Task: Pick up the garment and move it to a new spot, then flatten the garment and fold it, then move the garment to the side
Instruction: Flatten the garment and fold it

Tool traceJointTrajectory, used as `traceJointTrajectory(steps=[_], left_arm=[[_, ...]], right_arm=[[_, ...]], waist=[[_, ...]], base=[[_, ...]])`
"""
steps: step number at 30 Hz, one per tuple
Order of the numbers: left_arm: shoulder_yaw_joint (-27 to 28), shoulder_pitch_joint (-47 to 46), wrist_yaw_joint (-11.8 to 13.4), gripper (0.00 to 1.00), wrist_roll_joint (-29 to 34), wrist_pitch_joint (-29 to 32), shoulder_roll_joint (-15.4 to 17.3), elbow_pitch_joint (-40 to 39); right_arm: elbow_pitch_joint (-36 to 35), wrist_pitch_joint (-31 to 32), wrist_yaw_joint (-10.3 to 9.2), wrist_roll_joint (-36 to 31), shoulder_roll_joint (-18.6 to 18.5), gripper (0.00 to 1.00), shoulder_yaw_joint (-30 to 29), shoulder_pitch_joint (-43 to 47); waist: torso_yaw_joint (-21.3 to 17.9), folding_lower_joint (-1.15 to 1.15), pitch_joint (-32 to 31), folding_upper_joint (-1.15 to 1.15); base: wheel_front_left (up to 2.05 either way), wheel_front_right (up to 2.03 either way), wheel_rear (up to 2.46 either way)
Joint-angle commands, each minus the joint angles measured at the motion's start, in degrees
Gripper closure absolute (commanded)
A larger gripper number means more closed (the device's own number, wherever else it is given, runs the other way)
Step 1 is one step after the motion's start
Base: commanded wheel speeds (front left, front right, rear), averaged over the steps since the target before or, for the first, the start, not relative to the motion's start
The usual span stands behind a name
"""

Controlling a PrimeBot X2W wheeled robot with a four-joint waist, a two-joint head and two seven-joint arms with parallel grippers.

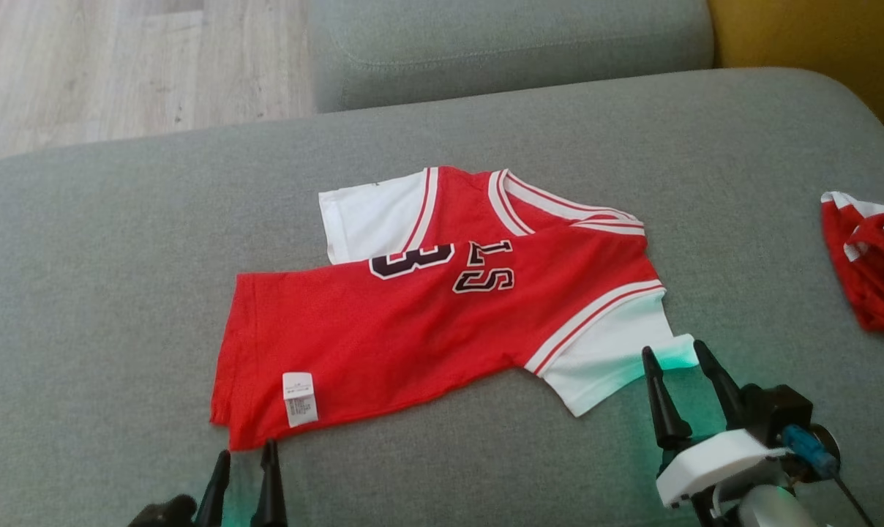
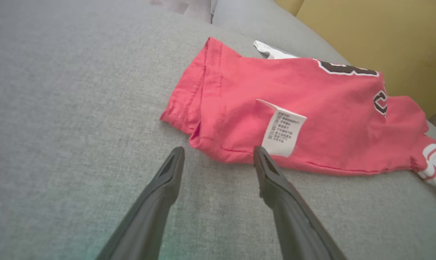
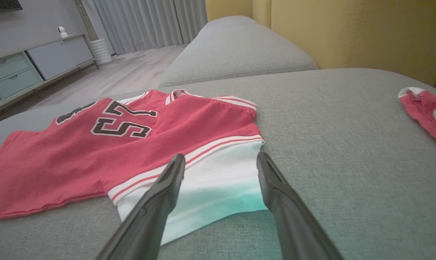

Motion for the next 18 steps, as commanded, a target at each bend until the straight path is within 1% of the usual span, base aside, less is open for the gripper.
traceJointTrajectory(steps=[1,10,14,18], left_arm=[[0.53,-2.76,-0.74,0.00,-2.83,-0.48,0.21,-0.03],[0.85,-4.29,-1.28,0.00,-4.44,-0.48,0.21,1.24],[-0.89,-5.22,-1.32,0.00,-6.29,-0.48,0.21,-0.08],[-1.01,-5.81,-1.33,0.00,-7.28,-0.48,0.21,-0.96]], right_arm=[[-1.42,-0.38,-0.04,0.38,-0.72,0.00,1.36,-2.42],[-1.50,-0.38,-0.04,0.66,-0.96,0.00,1.90,-2.96],[-1.71,-0.38,-0.04,0.90,-1.10,0.00,2.13,-3.46],[-1.61,-0.38,-0.04,1.05,-1.17,0.00,2.22,-3.72]], waist=[[-0.19,-0.01,0.52,0.00],[-0.68,-0.01,1.48,0.00],[-0.79,-0.01,2.38,0.00],[-0.89,-0.01,3.04,0.00]], base=[[0.00,0.00,0.00],[0.00,0.00,0.00],[0.00,0.00,0.00],[0.00,0.00,0.00]])
